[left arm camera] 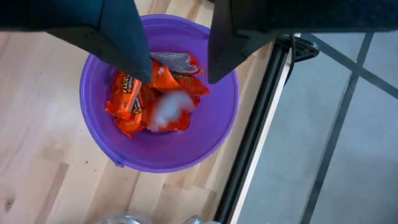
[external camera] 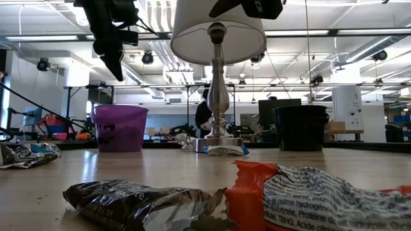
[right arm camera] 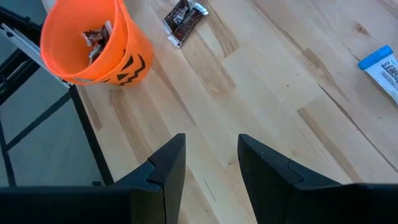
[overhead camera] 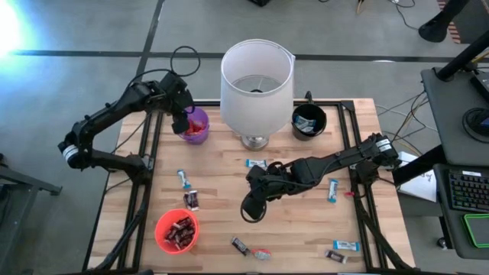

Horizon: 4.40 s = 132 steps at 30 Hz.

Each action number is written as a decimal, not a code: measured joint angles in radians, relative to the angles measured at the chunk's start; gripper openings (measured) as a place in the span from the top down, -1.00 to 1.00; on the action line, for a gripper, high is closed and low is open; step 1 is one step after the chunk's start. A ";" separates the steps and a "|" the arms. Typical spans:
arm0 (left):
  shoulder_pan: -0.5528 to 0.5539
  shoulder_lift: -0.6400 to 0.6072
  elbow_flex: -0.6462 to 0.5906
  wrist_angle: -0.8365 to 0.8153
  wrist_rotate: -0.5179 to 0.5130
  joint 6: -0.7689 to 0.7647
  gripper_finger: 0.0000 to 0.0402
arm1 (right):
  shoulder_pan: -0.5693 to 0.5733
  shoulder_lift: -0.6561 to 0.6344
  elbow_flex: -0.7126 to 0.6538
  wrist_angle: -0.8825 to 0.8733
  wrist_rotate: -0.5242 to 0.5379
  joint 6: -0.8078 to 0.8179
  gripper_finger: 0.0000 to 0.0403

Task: Sort candy
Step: Put the black chocolate into the orange bucket

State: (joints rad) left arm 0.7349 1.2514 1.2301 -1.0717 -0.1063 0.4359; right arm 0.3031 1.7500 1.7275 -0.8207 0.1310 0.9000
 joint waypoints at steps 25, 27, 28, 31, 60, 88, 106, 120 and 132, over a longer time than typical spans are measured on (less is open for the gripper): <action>-0.001 -0.272 -0.036 0.008 0.319 -0.061 0.18 | 0.202 0.000 -0.131 -0.483 -0.086 0.257 0.32; -0.001 -0.286 -0.042 0.009 0.319 -0.059 0.18 | 0.233 0.000 -0.150 -0.481 -0.120 0.289 0.32; -0.001 -0.293 -0.045 0.008 0.319 -0.059 0.18 | 0.246 0.000 -0.161 -0.481 -0.135 0.310 0.32; -0.001 -0.311 -0.053 0.009 0.319 -0.058 0.18 | 0.286 0.000 -0.194 -0.480 -0.173 0.401 0.32; -0.001 -0.328 -0.094 0.034 0.290 -0.134 0.18 | 0.683 0.000 -0.440 -0.112 -0.392 0.787 0.32; -0.001 -0.327 -0.094 0.033 0.288 -0.184 0.18 | 0.740 -0.004 -0.679 0.219 -0.400 0.949 0.42; -0.001 -0.324 -0.087 0.036 0.382 -0.235 0.17 | 0.725 -0.005 -0.604 0.224 -0.319 0.940 0.90; -0.001 -0.317 -0.026 0.027 0.686 -0.240 -0.16 | 0.492 -0.007 -0.561 0.222 -0.085 0.646 0.91; -0.151 -0.303 -0.031 0.013 0.753 -0.258 -0.16 | 0.177 -0.007 -0.448 0.221 -0.077 0.135 0.91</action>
State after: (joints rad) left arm 0.5839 0.9483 1.1992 -1.0582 0.6468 0.1784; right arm 0.4802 1.7432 1.2796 -0.5995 0.0545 1.0354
